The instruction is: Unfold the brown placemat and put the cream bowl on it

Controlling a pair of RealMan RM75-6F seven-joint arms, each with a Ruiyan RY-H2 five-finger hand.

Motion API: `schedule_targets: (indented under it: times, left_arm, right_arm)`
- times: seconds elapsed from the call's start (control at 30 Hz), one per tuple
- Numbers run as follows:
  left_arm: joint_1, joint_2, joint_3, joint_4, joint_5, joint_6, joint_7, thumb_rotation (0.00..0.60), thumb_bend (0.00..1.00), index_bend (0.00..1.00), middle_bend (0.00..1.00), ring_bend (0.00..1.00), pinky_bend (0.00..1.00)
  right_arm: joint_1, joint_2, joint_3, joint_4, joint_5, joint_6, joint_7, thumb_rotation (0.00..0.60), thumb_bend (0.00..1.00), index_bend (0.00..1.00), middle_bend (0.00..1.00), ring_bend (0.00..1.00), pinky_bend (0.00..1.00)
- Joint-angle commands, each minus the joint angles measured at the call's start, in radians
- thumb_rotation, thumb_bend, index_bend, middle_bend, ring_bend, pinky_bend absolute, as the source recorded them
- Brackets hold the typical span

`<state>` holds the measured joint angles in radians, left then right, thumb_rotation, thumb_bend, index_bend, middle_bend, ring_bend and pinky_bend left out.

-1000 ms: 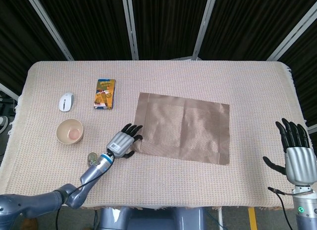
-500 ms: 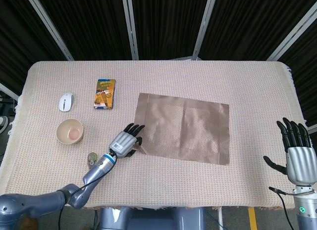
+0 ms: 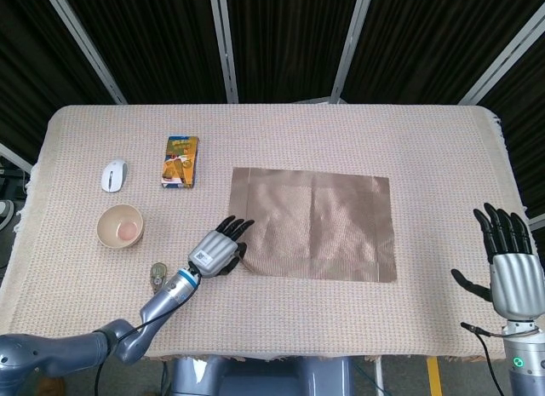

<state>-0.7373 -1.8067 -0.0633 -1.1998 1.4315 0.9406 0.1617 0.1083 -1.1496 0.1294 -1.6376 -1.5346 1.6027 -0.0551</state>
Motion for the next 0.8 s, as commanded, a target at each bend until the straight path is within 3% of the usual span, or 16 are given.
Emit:
schedule_targets:
  times: [0.03,0.33,0.8]
  left_arm:
    - [0.005,0.026,0.028,-0.033,0.042,0.022,-0.003,0.600,0.51,0.66,0.00,0.00,0.00]
    - [0.015,0.128,0.150,-0.181,0.208,0.078,0.013,0.600,0.51,0.67,0.00,0.00,0.00]
    - [0.044,0.329,0.296,-0.361,0.354,0.125,0.023,0.600,0.51,0.70,0.00,0.00,0.00]
  right_arm:
    - [-0.001,-0.002,-0.001,0.000,-0.002,0.001,-0.003,0.600,0.00,0.00,0.00,0.00,0.00]
    - [-0.003,-0.015,-0.007,-0.003,-0.016,0.003,-0.035,0.600,0.00,0.00,0.00,0.00,0.00]
    - [-0.006,-0.026,-0.009,-0.005,-0.023,0.003,-0.059,0.600,0.00,0.00,0.00,0.00,0.00]
